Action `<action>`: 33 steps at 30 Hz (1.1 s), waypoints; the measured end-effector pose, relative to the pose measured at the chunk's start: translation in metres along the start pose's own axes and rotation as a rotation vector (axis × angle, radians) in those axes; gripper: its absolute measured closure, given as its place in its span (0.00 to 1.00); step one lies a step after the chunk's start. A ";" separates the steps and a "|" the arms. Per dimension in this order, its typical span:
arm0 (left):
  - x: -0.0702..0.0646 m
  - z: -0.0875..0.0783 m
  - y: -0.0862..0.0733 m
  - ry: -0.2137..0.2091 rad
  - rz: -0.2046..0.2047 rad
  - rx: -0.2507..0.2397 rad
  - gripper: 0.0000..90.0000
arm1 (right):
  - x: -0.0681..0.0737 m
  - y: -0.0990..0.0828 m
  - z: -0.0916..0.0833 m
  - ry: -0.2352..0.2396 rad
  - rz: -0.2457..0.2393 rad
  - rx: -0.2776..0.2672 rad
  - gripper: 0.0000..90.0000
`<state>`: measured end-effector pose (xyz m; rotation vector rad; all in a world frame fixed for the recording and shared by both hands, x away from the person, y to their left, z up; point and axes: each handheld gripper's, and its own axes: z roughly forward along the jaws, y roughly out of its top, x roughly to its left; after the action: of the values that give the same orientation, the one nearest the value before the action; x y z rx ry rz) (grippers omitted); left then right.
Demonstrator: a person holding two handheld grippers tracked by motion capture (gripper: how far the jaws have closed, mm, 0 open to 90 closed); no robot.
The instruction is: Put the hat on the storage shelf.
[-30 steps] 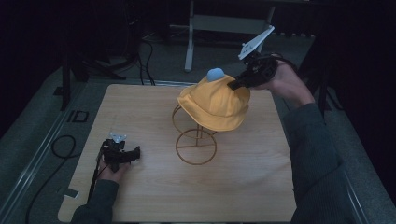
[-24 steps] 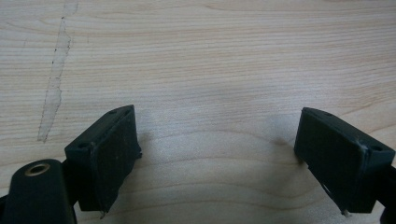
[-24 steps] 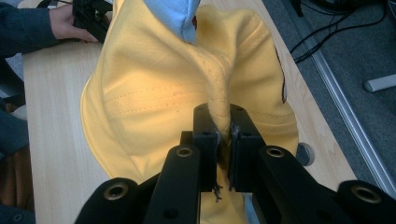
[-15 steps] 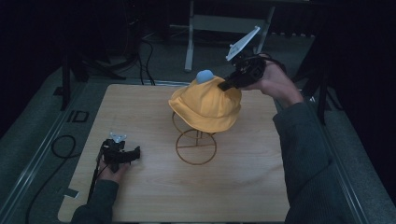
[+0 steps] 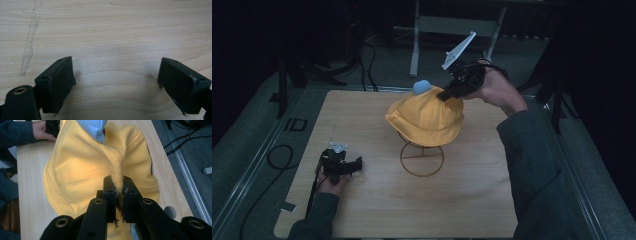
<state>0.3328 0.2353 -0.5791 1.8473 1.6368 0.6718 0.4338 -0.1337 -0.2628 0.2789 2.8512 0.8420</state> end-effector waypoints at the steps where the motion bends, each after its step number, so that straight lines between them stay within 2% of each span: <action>1: 0.000 0.000 0.000 0.000 0.000 0.000 0.15 | 0.000 0.000 0.001 0.000 -0.001 0.001 0.93; 18: 0.000 0.000 0.000 0.000 0.000 0.000 0.15 | 0.004 0.009 0.012 0.030 -0.018 -0.007 0.92; 33: 0.000 0.000 0.000 0.000 0.000 -0.001 0.15 | 0.007 0.012 0.023 0.030 -0.030 0.014 0.92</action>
<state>0.3328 0.2353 -0.5792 1.8465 1.6363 0.6728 0.4329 -0.1101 -0.2759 0.2258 2.8826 0.8278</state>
